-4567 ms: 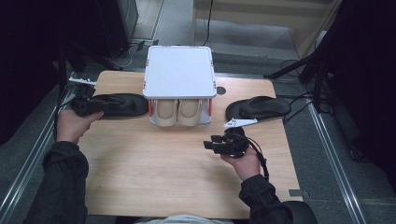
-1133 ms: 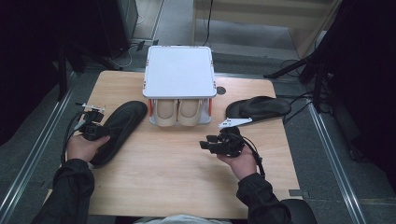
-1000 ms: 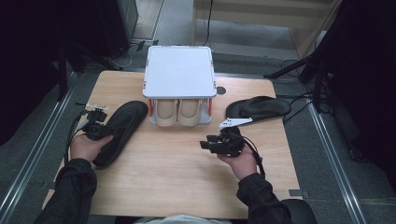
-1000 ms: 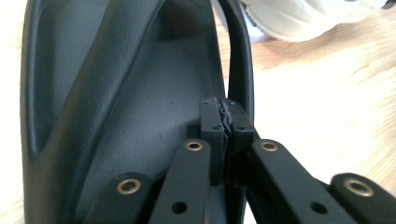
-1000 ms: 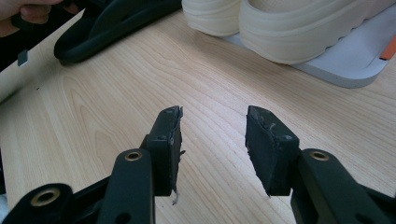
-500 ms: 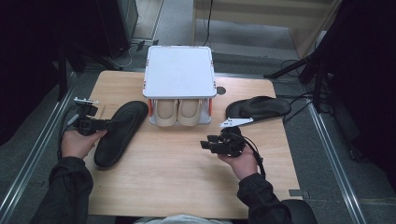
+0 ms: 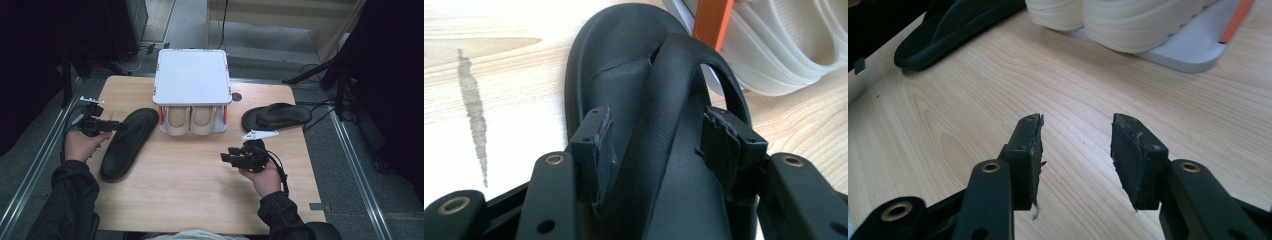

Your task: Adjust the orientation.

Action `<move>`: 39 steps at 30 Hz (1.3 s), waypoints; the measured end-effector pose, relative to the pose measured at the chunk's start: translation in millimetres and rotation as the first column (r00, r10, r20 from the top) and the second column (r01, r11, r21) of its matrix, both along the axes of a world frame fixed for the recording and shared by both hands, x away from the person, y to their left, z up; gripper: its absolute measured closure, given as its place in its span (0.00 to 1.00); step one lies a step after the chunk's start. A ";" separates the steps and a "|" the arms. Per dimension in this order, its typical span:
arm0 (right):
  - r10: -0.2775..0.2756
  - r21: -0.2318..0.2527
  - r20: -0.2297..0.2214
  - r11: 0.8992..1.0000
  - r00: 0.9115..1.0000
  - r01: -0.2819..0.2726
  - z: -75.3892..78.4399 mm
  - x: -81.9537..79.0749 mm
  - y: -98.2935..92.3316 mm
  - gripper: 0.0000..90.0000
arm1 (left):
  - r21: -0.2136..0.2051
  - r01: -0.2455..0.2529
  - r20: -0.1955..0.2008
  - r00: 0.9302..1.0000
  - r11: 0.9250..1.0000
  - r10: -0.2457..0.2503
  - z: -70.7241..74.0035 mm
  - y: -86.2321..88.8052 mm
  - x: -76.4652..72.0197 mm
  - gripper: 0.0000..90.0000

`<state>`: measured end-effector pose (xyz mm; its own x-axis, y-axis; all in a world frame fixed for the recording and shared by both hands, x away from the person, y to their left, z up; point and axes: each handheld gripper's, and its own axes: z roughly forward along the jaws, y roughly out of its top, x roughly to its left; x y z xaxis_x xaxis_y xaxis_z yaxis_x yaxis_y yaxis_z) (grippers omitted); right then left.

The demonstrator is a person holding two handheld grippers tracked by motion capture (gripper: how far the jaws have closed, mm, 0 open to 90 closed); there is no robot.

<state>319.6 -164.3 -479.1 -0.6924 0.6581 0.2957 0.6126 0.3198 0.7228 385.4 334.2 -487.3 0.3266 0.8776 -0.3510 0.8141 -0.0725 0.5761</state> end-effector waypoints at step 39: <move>-0.075 0.013 0.001 0.997 0.997 0.075 0.2 -8.0 -22.8 0.63 | 0.036 0.071 -0.072 0.995 0.997 -0.068 -15.1 -13.7 17.5 0.76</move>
<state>311.6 -187.1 -478.9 -0.6412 0.7045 0.3040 0.6339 0.2631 0.7273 403.0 320.5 -502.3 0.3629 0.8668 -0.3421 0.8450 -0.1513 0.5129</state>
